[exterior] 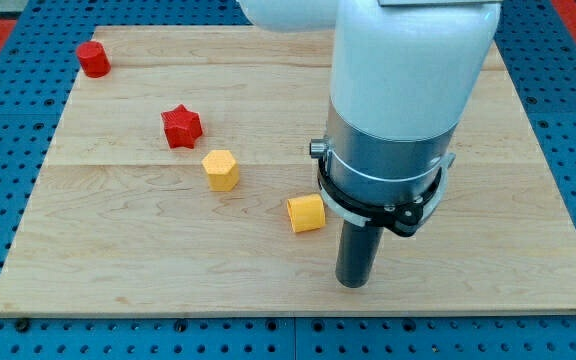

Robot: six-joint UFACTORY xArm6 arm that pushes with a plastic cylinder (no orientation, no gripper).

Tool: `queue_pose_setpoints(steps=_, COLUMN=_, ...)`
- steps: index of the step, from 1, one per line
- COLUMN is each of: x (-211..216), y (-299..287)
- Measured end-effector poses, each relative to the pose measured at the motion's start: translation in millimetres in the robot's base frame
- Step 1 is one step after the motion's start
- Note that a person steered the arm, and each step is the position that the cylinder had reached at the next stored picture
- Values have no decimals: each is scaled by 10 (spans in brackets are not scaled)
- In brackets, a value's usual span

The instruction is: Point at center right

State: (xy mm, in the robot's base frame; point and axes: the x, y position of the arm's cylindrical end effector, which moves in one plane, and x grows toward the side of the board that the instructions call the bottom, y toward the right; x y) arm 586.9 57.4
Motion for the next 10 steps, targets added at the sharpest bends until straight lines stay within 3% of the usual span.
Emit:
queue_pose_setpoints(steps=3, x=-3, y=70)
queue_pose_setpoints(steps=5, x=-6, y=621)
queue_pose_setpoints(steps=7, x=-29, y=521)
queue_pose_setpoints(steps=8, x=-22, y=908)
queue_pose_setpoints(steps=9, x=-195, y=1503)
queue_pose_setpoints(steps=10, x=-908, y=1918)
